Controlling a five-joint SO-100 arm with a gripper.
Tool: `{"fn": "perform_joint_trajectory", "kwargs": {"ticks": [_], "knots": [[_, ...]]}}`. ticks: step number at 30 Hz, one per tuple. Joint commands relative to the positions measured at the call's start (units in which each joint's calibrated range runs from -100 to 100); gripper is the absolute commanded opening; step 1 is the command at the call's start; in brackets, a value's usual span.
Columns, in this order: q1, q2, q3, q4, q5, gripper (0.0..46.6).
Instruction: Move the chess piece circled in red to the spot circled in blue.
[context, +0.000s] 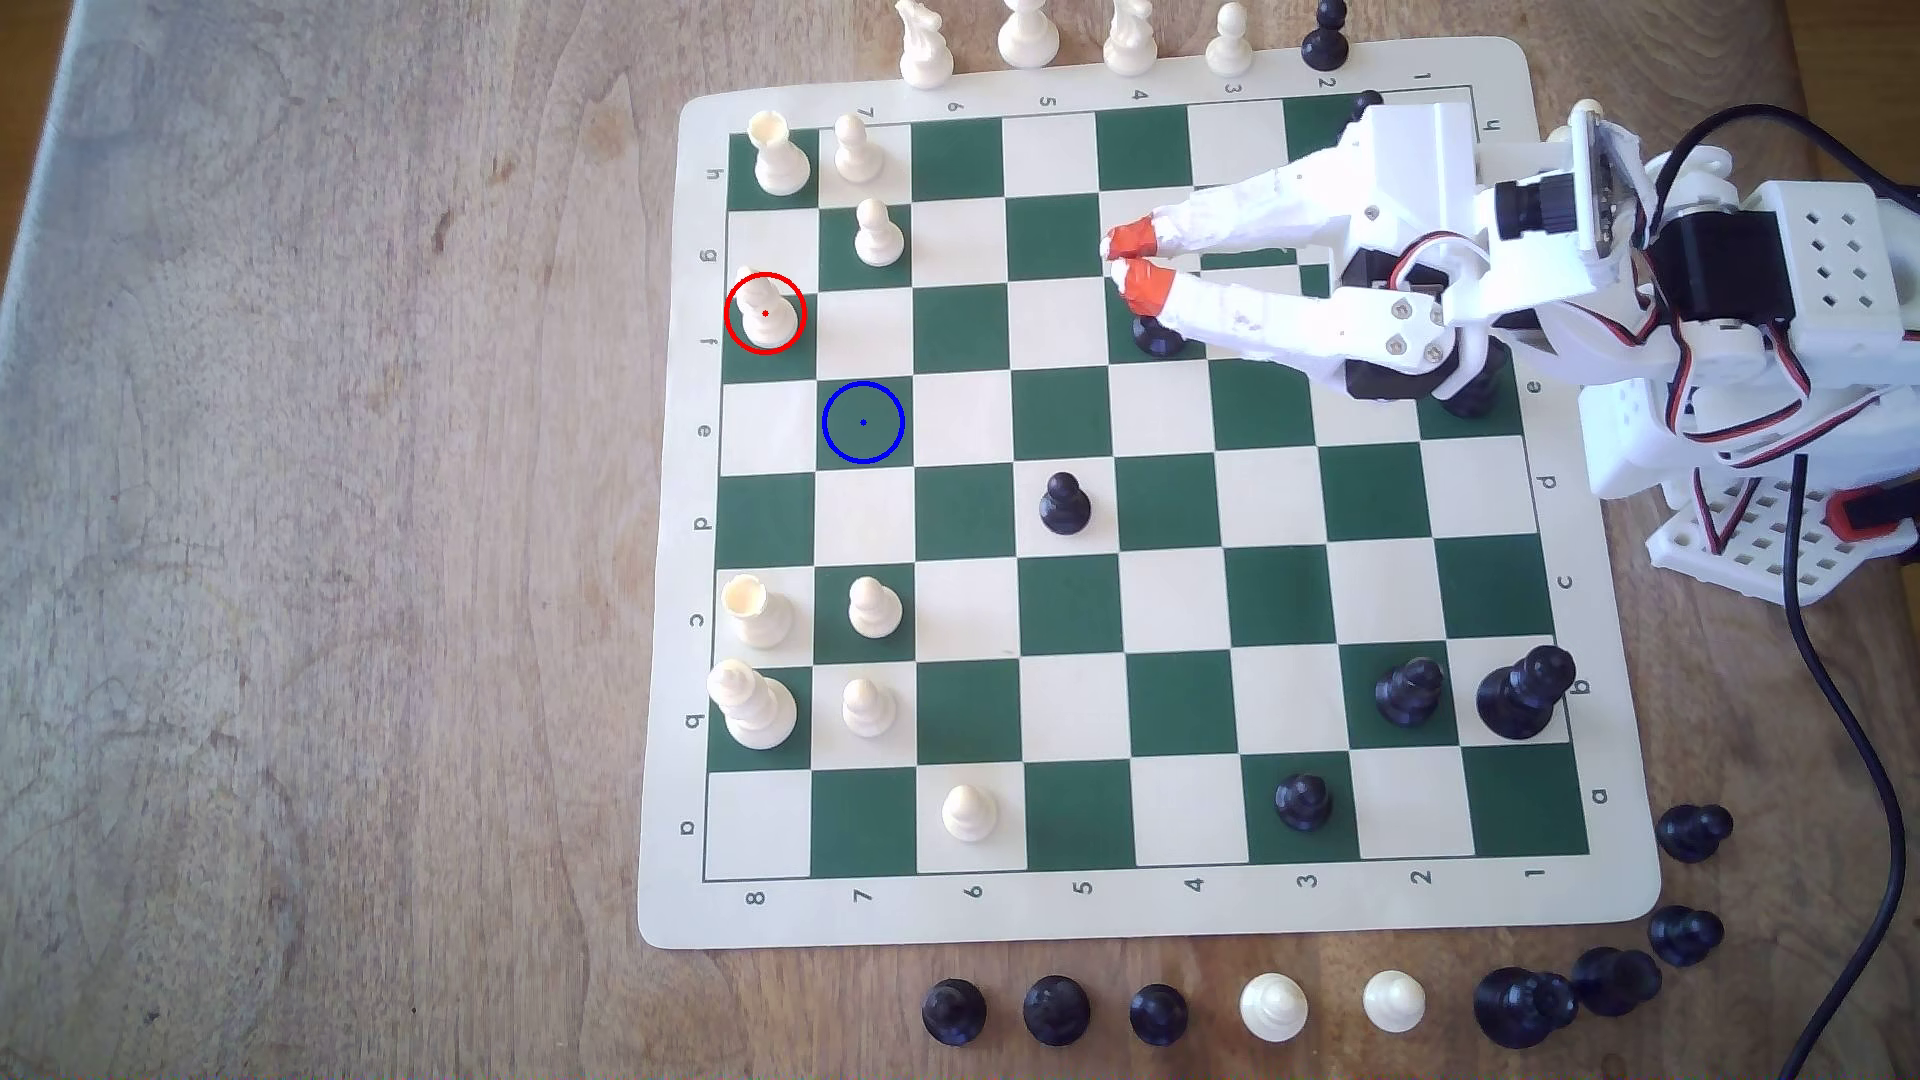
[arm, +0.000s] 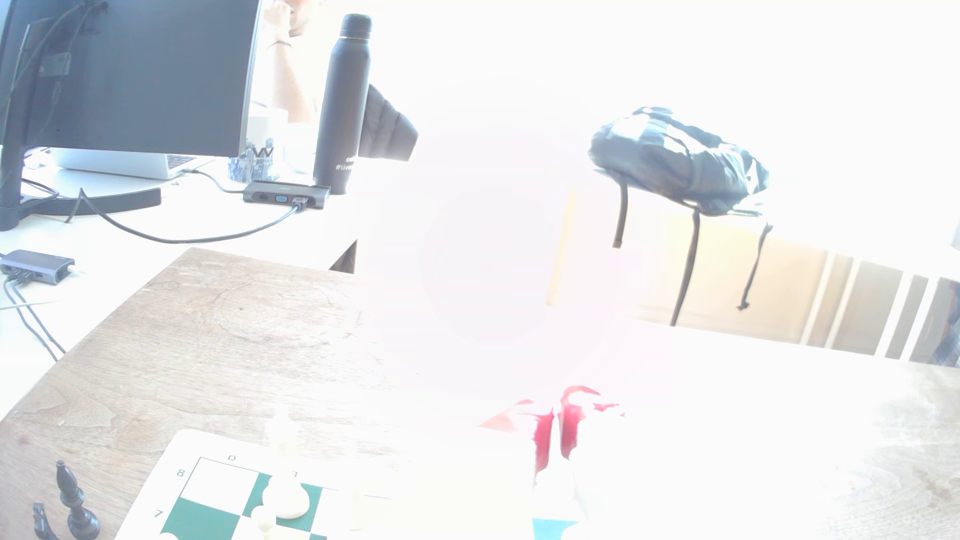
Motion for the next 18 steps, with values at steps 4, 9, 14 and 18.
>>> {"fn": "perform_joint_trajectory", "kwargs": {"ticks": [4, 9, 14, 18], "knots": [[3.2, -0.3, -3.3, -0.1, -0.1, 0.8], [3.1, 10.1, -12.6, 1.5, 0.0, 0.8], [2.9, 23.6, -25.8, 6.5, -0.1, 0.9], [3.9, 27.5, -32.6, 12.2, 0.0, 0.9]]}}
